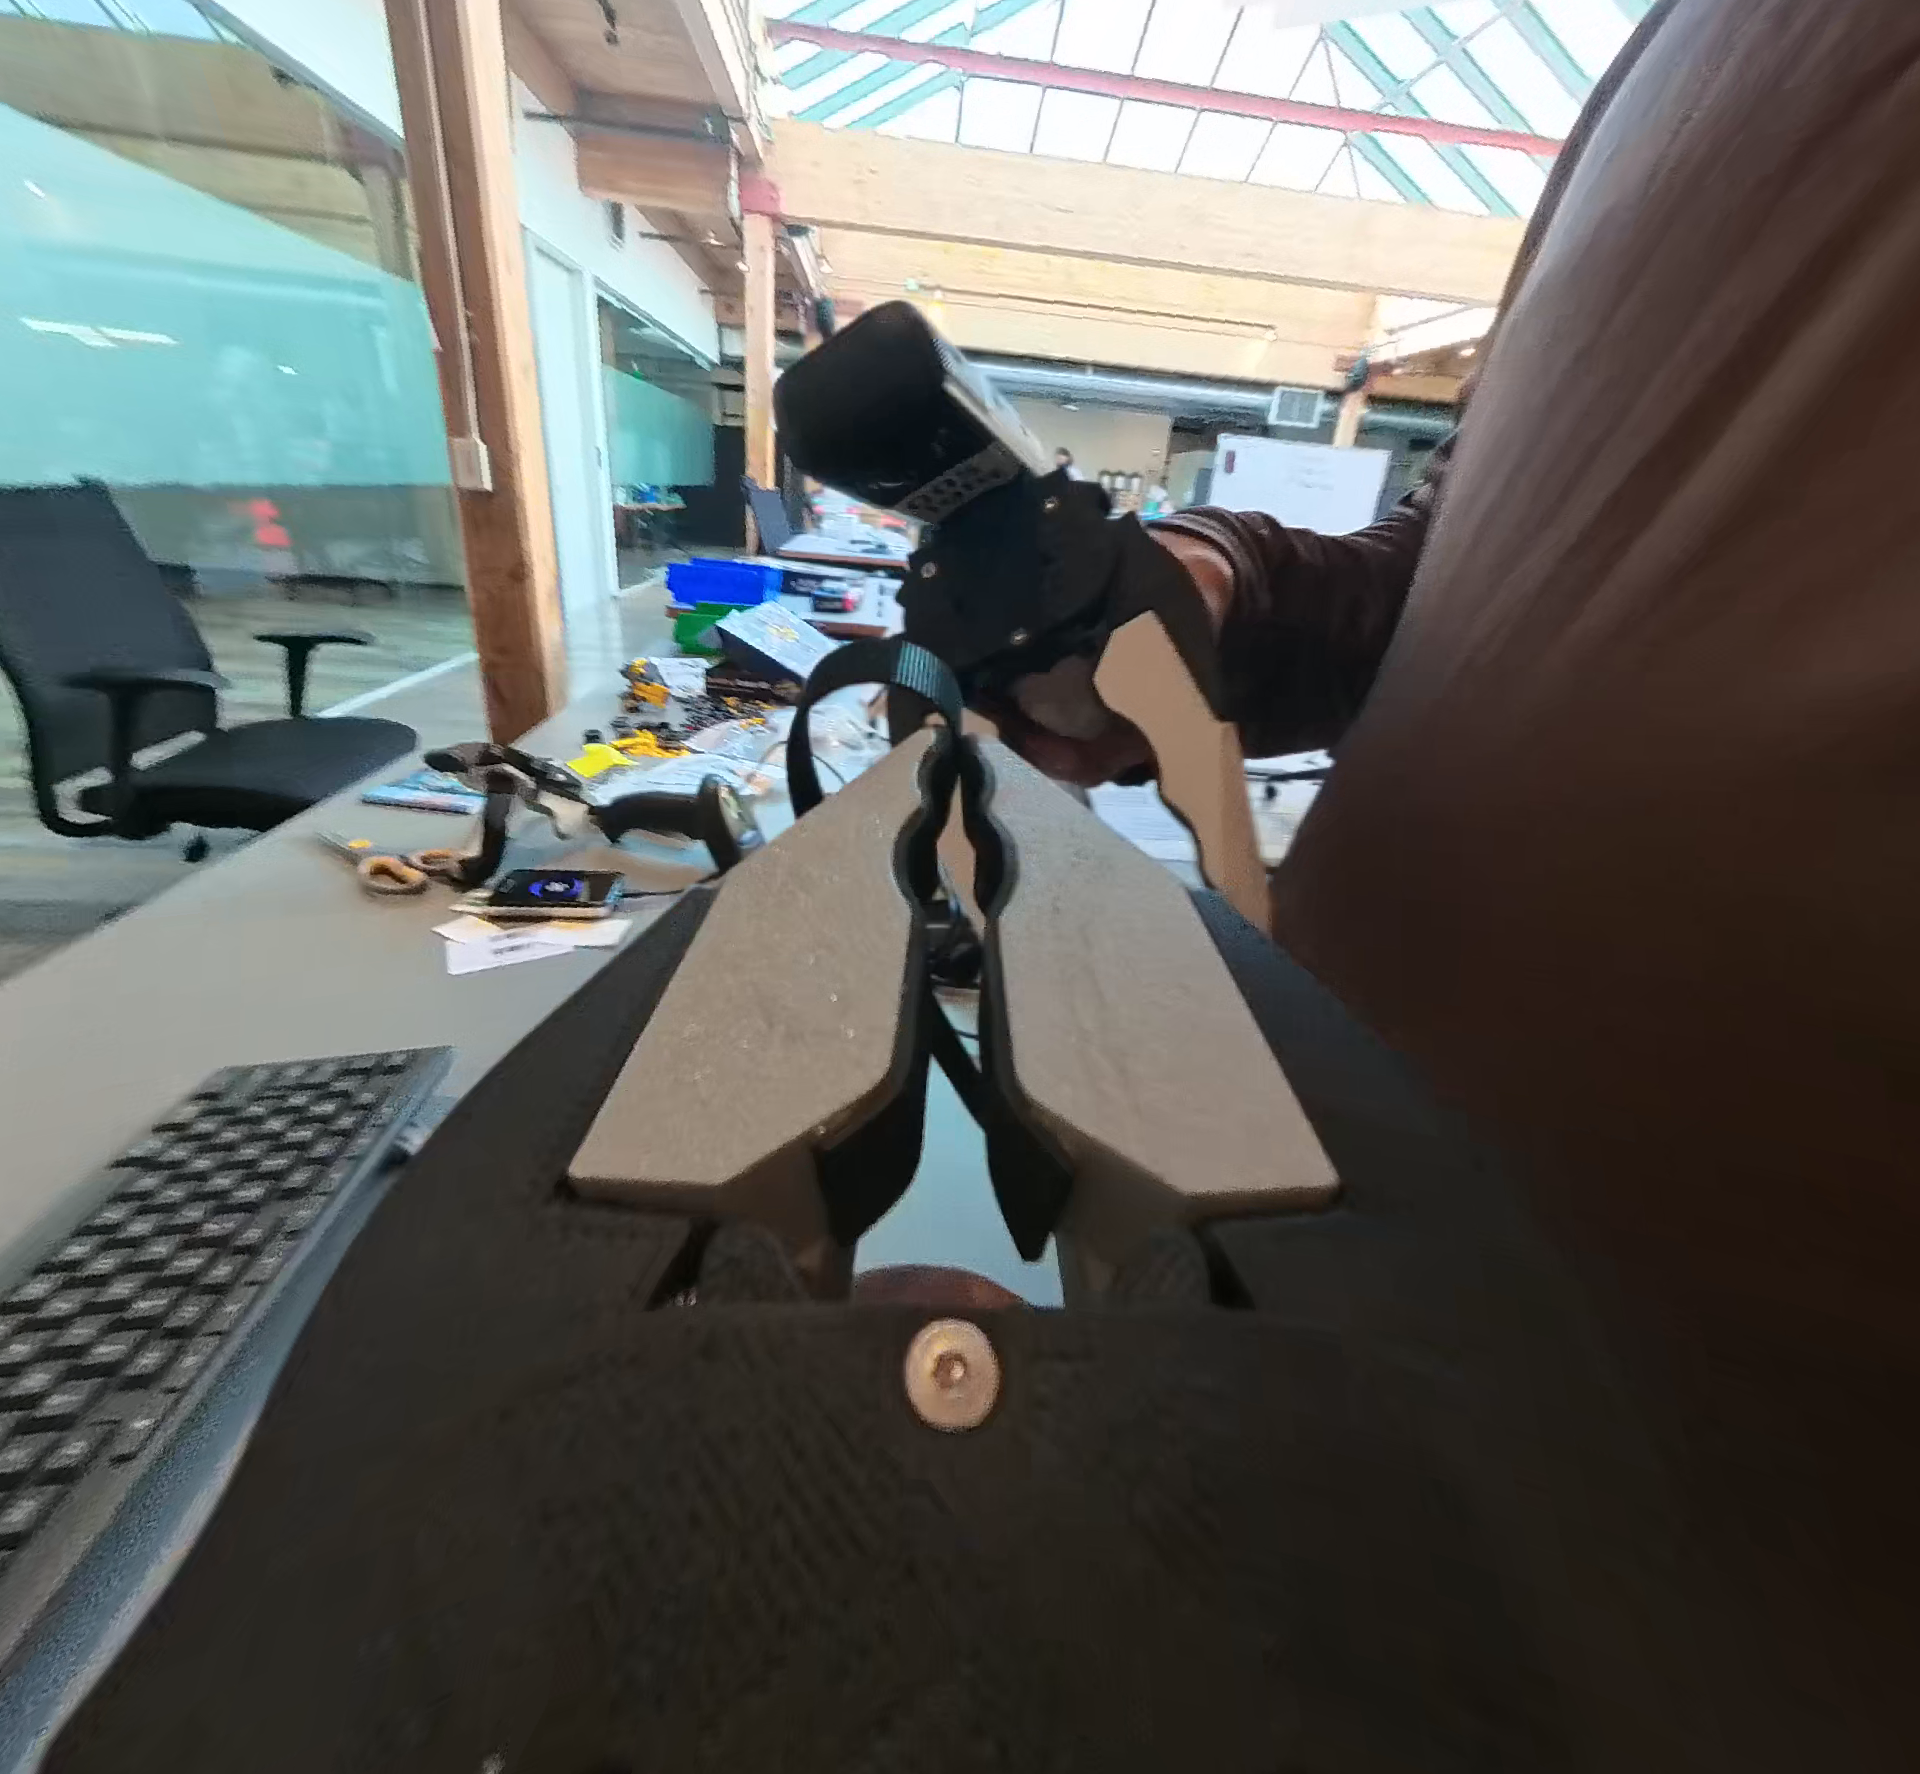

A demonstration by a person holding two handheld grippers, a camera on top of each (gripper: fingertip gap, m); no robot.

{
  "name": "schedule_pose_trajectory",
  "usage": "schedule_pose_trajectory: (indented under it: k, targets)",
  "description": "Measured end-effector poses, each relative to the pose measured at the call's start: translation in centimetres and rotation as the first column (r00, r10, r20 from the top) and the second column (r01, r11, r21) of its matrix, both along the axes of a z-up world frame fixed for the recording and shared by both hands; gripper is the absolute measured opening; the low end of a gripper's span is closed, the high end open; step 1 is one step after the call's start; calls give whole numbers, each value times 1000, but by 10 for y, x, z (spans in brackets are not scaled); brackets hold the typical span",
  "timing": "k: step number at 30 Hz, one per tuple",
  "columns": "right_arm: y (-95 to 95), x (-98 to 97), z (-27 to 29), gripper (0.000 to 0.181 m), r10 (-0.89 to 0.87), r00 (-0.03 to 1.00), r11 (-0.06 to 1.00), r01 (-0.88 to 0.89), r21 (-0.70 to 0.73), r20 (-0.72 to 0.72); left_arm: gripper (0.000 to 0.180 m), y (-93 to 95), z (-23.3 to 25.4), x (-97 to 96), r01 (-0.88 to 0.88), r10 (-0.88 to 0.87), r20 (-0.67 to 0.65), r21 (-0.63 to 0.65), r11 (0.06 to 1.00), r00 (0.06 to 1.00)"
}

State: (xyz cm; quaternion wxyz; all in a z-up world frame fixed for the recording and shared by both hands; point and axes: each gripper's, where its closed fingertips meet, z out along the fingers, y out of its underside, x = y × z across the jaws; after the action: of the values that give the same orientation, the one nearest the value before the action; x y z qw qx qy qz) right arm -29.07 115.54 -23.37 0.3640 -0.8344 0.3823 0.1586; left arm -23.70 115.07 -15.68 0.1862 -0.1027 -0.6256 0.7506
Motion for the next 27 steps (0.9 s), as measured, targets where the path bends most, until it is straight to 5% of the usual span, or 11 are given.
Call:
schedule_pose_trajectory:
  k: [12,23,27]
  targets:
    - [-6,19,-15,57,-59,979,960,108,-258,193,0,9,2,7,-94,97,68,-42,995,993]
    - [0,16,-16,57,-31,980,960,84,-266,198,0,14,0,-1,-75,76,63,-18,997,995]
    - [-3,15,-5,56,-45,984,986,72,-151,173,0,15,4,-1,-54,55,8,-38,998,998]
